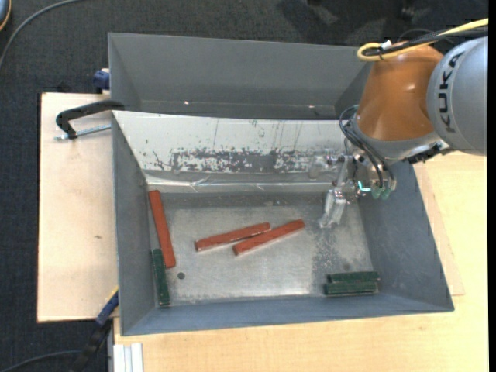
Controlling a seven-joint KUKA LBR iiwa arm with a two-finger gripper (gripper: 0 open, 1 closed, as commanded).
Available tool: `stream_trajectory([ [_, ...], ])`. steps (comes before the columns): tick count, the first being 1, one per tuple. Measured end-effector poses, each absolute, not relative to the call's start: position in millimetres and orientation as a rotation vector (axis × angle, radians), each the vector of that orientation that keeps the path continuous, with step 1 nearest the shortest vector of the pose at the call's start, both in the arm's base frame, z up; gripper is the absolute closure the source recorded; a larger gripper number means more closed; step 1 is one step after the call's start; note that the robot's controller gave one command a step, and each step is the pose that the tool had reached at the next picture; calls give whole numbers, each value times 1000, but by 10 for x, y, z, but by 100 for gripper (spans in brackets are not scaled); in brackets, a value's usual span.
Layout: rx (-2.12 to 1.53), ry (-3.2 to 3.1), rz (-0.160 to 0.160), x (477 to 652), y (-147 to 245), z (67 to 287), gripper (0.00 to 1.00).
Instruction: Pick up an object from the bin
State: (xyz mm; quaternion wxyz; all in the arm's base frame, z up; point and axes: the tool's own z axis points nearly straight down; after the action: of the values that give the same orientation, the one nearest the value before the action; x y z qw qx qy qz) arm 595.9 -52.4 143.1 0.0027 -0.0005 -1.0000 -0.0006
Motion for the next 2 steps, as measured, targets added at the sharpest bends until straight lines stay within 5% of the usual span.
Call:
stream_trajectory([
  [1,341,-3119,-6,5758,340,691,0],
  [2,496,-3111,-4,5676,752,1026,0],
])
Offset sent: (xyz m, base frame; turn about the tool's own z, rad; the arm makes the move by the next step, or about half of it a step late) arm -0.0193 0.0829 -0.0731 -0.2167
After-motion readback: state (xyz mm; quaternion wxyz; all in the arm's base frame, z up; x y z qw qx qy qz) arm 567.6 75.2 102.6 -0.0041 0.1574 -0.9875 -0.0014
